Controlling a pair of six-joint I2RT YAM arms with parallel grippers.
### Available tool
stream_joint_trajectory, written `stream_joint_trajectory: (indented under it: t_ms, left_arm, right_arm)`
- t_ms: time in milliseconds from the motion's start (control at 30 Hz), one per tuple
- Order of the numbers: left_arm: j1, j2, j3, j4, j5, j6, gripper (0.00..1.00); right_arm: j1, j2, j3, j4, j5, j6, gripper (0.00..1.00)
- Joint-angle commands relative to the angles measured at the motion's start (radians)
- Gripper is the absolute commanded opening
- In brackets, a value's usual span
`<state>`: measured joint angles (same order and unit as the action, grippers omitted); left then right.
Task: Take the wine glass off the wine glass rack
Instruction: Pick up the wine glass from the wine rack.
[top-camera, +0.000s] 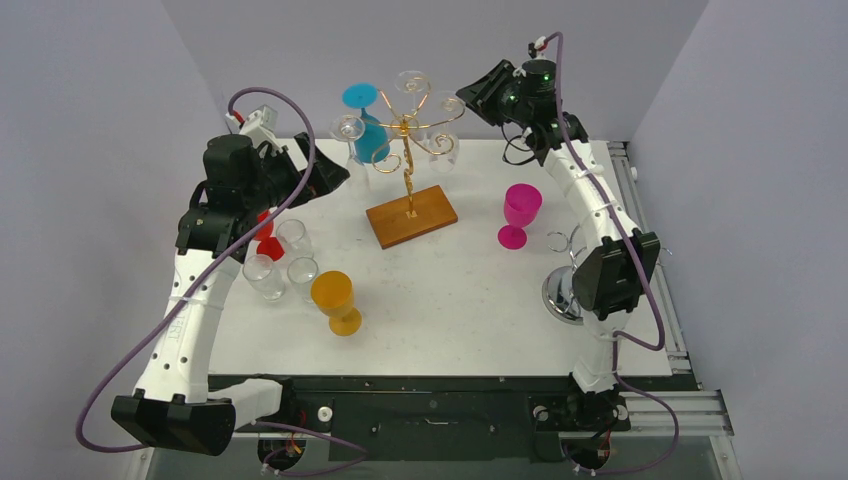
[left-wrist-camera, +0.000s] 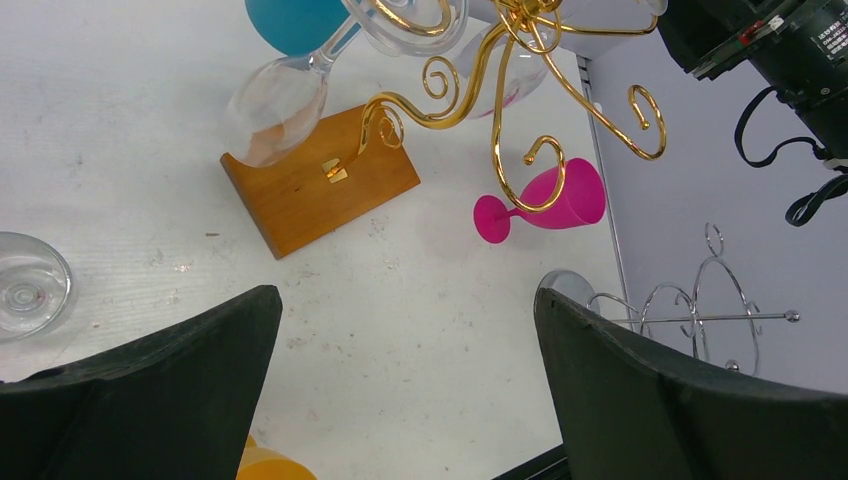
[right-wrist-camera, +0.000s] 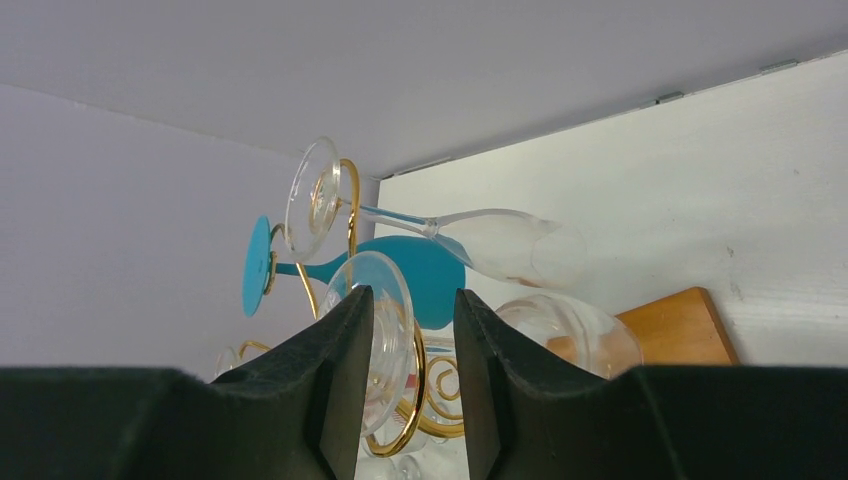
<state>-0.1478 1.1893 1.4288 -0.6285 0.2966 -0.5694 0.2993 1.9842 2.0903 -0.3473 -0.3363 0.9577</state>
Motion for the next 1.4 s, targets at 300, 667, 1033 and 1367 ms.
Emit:
stream_joint_trajectory:
  t_ms: [300,667,1033,1367]
  left_arm:
    - [0.007,-0.002,-0.007,0.066,0.023,-0.003,0.96]
    - [0.007,-0.009,-0.012,0.069,0.029,-0.001,0.96]
    - [0.008,-0.011,-0.019,0.07,0.029,0.0,0.96]
    - [0.007,-0.007,-0.021,0.074,0.034,0.002,0.96]
  right_arm:
    - [0.011,-0.006,0.025,0.047,-0.01,0.005,0.23]
    - [0.011,-0.033,-0.011,0.082,-0.004,0.033,0.06]
    - [0.001,-0.089,-0.104,0.197,-0.012,0.13,0.0]
    - [-0.01,-0.148,-0.208,0.33,-0.009,0.215,0.0]
